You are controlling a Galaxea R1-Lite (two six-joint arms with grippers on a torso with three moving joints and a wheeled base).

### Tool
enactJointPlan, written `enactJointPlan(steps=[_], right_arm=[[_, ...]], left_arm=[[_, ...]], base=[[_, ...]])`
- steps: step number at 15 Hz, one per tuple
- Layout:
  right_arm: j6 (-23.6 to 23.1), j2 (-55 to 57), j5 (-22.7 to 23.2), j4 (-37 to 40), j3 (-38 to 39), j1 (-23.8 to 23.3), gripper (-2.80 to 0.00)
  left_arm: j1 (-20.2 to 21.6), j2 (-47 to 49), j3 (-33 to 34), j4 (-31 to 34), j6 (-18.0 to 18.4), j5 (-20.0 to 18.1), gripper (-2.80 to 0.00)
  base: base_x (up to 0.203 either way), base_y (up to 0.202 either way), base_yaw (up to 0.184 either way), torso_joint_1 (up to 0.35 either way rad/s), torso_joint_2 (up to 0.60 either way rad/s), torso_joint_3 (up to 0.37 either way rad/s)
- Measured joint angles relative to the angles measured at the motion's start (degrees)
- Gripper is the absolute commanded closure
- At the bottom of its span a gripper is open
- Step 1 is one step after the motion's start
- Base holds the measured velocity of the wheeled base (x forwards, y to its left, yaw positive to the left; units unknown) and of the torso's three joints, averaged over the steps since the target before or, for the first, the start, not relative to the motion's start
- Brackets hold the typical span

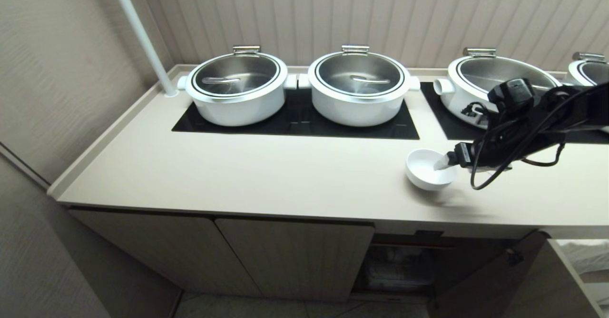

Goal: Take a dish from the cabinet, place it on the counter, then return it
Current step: Pick up the bowl from the table

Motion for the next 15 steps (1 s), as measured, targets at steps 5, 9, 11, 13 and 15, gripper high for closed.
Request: enactJointPlan(steps=[5,9,11,13,15], right_arm=[[0.37,2.32,-0.53,-2.01,-0.27,0.90,-2.80],[0.45,3.71,-1.88,-2.03,-0.33,0.99,-2.80],[0.45,4.29,-1.99,-2.49,-0.42,0.96,-2.80],[0.77,4.91,-2.00,-4.38,-0.44,0.94,-2.80],[0.80,5.54,-2.01,-5.27,-0.52,0.93,-2.80]], left_arm=[[0.01,0.00,0.00,-0.01,-0.03,-0.01,0.00],[0.01,0.00,0.00,0.02,-0.02,-0.03,0.00],[0.01,0.00,0.00,0.00,-0.02,-0.03,0.00],[0.01,0.00,0.00,-0.01,-0.02,-0.03,0.00],[0.01,0.00,0.00,0.02,-0.02,-0.04,0.00]], base=[[0.000,0.000,0.000,0.000,0.00,0.000],[0.000,0.000,0.000,0.000,0.00,0.000],[0.000,0.000,0.000,0.000,0.00,0.000],[0.000,0.000,0.000,0.000,0.00,0.000],[0.000,0.000,0.000,0.000,0.00,0.000]])
